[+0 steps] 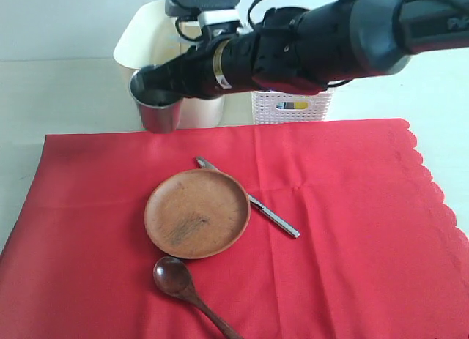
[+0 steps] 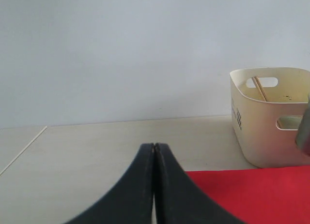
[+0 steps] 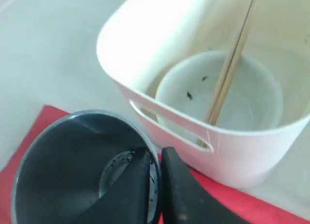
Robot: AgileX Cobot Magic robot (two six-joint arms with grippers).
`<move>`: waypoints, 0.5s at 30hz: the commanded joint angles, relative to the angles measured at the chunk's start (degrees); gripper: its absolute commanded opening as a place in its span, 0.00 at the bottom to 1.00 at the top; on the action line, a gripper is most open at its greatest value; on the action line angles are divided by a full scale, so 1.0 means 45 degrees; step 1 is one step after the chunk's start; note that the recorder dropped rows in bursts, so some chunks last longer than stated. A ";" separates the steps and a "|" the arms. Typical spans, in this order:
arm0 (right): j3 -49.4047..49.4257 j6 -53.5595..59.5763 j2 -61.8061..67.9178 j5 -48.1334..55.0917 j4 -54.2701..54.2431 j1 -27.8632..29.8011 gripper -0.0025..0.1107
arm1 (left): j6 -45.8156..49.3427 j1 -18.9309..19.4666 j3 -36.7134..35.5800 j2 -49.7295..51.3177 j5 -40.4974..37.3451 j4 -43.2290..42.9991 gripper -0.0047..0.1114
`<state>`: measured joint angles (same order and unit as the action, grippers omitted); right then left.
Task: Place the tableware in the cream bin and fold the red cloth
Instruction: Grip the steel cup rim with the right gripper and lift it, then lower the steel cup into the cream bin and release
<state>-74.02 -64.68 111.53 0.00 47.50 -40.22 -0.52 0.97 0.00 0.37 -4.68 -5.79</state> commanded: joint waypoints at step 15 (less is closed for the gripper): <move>-0.2400 0.2125 0.0160 -0.1472 -0.0471 0.0367 0.02 | -0.0042 0.0014 0.0000 -0.0082 -0.0021 -0.0019 0.04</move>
<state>-82.32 -56.20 109.90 -6.41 46.05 -39.86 -0.52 0.97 0.00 0.37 -4.68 -5.79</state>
